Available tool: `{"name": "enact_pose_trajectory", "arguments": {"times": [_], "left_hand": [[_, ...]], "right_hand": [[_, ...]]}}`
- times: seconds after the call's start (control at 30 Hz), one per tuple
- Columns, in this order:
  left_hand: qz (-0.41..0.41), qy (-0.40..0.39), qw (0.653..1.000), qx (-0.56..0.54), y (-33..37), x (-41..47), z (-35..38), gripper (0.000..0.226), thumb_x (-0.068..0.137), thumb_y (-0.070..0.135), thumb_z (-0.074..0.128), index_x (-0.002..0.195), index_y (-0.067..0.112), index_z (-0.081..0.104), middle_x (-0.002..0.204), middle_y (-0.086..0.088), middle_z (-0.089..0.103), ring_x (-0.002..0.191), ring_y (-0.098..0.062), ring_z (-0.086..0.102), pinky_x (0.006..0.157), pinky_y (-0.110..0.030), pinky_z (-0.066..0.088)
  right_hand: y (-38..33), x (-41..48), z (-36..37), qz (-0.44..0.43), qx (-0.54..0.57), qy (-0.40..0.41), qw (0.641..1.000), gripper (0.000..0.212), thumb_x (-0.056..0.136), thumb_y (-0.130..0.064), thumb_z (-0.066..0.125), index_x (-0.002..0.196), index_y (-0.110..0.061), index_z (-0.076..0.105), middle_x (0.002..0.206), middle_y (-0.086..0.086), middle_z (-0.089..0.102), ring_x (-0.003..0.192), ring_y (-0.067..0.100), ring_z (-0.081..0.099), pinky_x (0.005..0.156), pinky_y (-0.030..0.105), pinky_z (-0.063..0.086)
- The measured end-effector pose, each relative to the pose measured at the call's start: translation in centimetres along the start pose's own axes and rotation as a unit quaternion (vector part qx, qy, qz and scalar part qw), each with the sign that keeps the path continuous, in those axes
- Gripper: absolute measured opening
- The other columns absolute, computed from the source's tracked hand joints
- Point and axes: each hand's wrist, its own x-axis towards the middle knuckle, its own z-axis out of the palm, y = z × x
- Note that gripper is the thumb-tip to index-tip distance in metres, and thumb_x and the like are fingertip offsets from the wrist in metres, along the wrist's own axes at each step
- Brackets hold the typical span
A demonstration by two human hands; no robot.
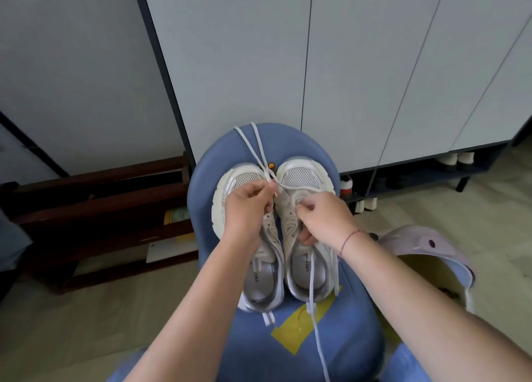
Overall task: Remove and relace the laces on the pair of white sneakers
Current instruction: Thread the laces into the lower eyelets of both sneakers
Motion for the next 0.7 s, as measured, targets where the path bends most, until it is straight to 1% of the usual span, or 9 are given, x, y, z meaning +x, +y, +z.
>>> {"name": "enact_pose_trajectory", "arguments": {"times": [0.07, 0.13, 0.2, 0.27, 0.4, 0.47, 0.5, 0.57, 0.7], "left_hand": [[-0.008, -0.008, 1.000, -0.013, -0.1, 0.4, 0.1, 0.011, 0.091, 0.006, 0.067, 0.080, 0.006, 0.067, 0.053, 0.005, 0.059, 0.049, -0.005, 0.050, 0.054, -0.014, 0.048], [-0.022, -0.011, 0.999, -0.026, -0.3, 0.8, 0.1, 0.009, 0.090, 0.005, 0.068, 0.081, 0.005, 0.067, 0.057, 0.003, 0.065, 0.051, -0.007, 0.059, 0.059, -0.017, 0.054], [-0.035, -0.013, 0.998, -0.044, -0.6, 1.1, 0.0, 0.008, 0.090, 0.004, 0.069, 0.082, 0.006, 0.068, 0.061, 0.000, 0.069, 0.056, -0.009, 0.066, 0.064, -0.018, 0.057], [-0.042, -0.013, 0.997, -0.061, -0.7, 1.2, 0.1, 0.007, 0.089, 0.002, 0.069, 0.082, 0.004, 0.068, 0.063, -0.002, 0.071, 0.061, -0.011, 0.070, 0.066, -0.018, 0.057], [-0.029, -0.004, 0.998, -0.055, -1.0, 1.3, 0.3, 0.009, 0.087, -0.001, 0.070, 0.080, 0.004, 0.067, 0.063, -0.003, 0.070, 0.063, -0.013, 0.071, 0.065, -0.018, 0.057], [-0.021, 0.003, 0.999, -0.039, -1.2, 1.2, 0.5, 0.012, 0.087, -0.002, 0.070, 0.079, 0.005, 0.066, 0.064, -0.003, 0.071, 0.063, -0.013, 0.071, 0.064, -0.017, 0.057], [-0.020, 0.006, 0.999, -0.034, -1.3, 1.2, 0.6, 0.013, 0.087, -0.003, 0.069, 0.078, 0.006, 0.066, 0.066, -0.004, 0.072, 0.064, -0.014, 0.072, 0.063, -0.017, 0.057], [-0.017, 0.012, 1.000, -0.020, -1.5, 1.2, 0.8, 0.014, 0.087, -0.005, 0.068, 0.079, 0.006, 0.066, 0.071, -0.008, 0.072, 0.064, -0.014, 0.071, 0.063, -0.017, 0.057], [-0.009, 0.017, 1.000, 0.010, -1.6, 1.2, 1.1, 0.010, 0.087, -0.003, 0.069, 0.082, 0.005, 0.066, 0.074, -0.009, 0.071, 0.060, -0.009, 0.070, 0.062, -0.017, 0.057]], "right_hand": [[0.0, 0.2, 0.2, 0.036, 0.068, -0.025, 0.997, 0.029, 0.096, -0.025, 0.051, 0.088, -0.001, 0.066, 0.053, 0.011, 0.063, 0.045, 0.022, 0.062, 0.053, 0.033, 0.058], [0.3, 0.8, 0.6, 0.040, 0.101, 0.001, 0.994, 0.035, 0.092, -0.030, 0.060, 0.074, 0.000, 0.065, 0.047, 0.007, 0.056, 0.039, 0.018, 0.054, 0.048, 0.030, 0.053], [0.7, 1.5, 1.3, 0.024, 0.096, 0.050, 0.994, 0.047, 0.086, -0.036, 0.066, 0.066, 0.007, 0.061, 0.049, 0.010, 0.046, 0.043, 0.019, 0.043, 0.047, 0.030, 0.040], [1.1, 1.9, 2.1, 0.018, 0.098, 0.086, 0.991, 0.048, 0.081, -0.037, 0.070, 0.071, 0.009, 0.063, 0.054, 0.010, 0.044, 0.052, 0.019, 0.038, 0.054, 0.029, 0.031], [1.4, 2.2, 2.7, 0.019, 0.131, 0.113, 0.985, 0.023, 0.080, -0.021, 0.069, 0.072, 0.000, 0.071, 0.056, 0.010, 0.051, 0.057, 0.016, 0.044, 0.058, 0.026, 0.033], [1.6, 2.1, 2.6, 0.023, 0.179, 0.104, 0.978, 0.016, 0.081, -0.018, 0.071, 0.070, -0.006, 0.073, 0.049, 0.007, 0.055, 0.051, 0.008, 0.047, 0.055, 0.023, 0.037], [1.8, 2.0, 2.5, 0.029, 0.199, 0.096, 0.975, 0.013, 0.081, -0.017, 0.072, 0.070, -0.010, 0.073, 0.043, -0.001, 0.053, 0.043, 0.003, 0.044, 0.051, 0.021, 0.036], [1.9, 1.8, 2.3, 0.040, 0.233, 0.080, 0.968, 0.010, 0.083, -0.015, 0.072, 0.073, -0.013, 0.071, 0.038, -0.010, 0.047, 0.033, 0.001, 0.035, 0.042, 0.018, 0.033], [1.8, 1.3, 1.9, 0.043, 0.260, 0.070, 0.962, 0.012, 0.083, -0.014, 0.072, 0.071, -0.014, 0.069, 0.042, -0.005, 0.045, 0.033, 0.004, 0.033, 0.037, 0.016, 0.031]]}}
